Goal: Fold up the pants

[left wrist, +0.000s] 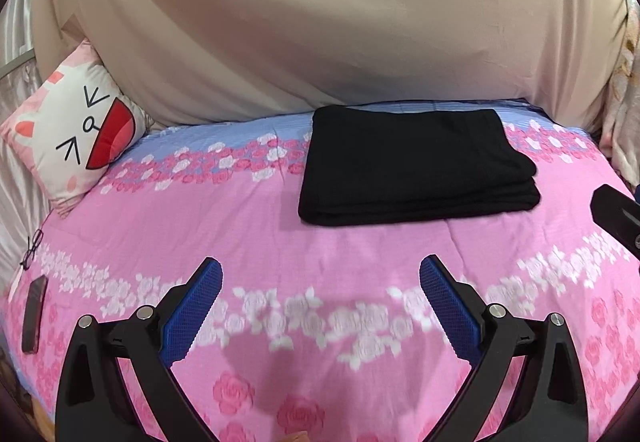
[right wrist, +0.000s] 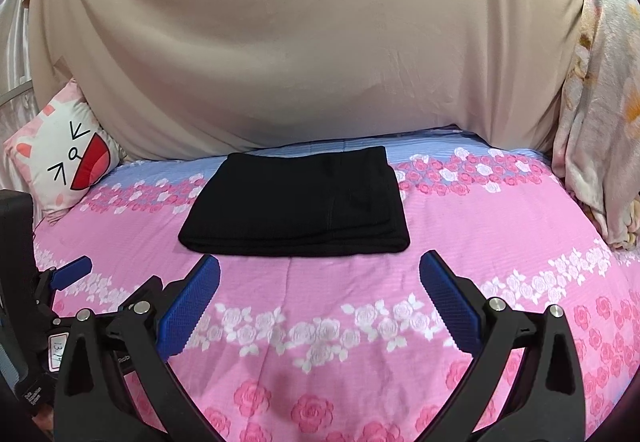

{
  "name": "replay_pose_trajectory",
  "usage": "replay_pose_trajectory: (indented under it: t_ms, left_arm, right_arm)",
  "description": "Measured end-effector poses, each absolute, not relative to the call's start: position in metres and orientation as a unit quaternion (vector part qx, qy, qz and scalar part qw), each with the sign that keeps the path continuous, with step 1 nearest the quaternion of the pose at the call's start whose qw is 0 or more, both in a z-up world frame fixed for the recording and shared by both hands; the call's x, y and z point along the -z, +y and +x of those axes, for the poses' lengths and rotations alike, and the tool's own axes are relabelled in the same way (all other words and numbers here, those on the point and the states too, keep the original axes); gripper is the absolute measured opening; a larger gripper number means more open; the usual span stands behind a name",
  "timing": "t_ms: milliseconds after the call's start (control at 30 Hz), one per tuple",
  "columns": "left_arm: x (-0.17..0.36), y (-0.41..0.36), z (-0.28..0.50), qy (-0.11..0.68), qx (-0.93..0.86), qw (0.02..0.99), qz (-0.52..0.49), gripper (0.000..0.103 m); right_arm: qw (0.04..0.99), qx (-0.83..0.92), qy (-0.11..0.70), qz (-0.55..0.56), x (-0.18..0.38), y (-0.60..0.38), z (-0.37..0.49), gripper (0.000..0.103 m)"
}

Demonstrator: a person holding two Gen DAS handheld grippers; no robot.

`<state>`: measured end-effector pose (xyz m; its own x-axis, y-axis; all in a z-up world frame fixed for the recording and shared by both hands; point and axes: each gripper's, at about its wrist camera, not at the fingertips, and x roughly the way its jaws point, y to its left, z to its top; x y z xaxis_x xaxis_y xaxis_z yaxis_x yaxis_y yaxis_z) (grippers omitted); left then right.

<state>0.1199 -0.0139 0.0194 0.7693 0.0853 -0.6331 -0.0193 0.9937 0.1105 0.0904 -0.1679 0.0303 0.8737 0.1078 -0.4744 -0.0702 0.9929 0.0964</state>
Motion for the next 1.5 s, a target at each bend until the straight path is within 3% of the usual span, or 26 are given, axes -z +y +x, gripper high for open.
replay_pose_trajectory:
  t_ms: [567, 1500]
  left_arm:
    - [0.002, -0.022, 0.177, 0.364, -0.031, 0.929, 0.055, 0.098]
    - [0.000, -0.019, 0.175, 0.359, -0.035, 0.931, 0.055, 0.098]
  right_arm:
    - [0.960, -0.031, 0.274, 0.048, -0.003, -0.177, 0.146, 0.098]
    - [0.960, -0.035, 0.274, 0.045, -0.001, -0.172, 0.144, 0.098]
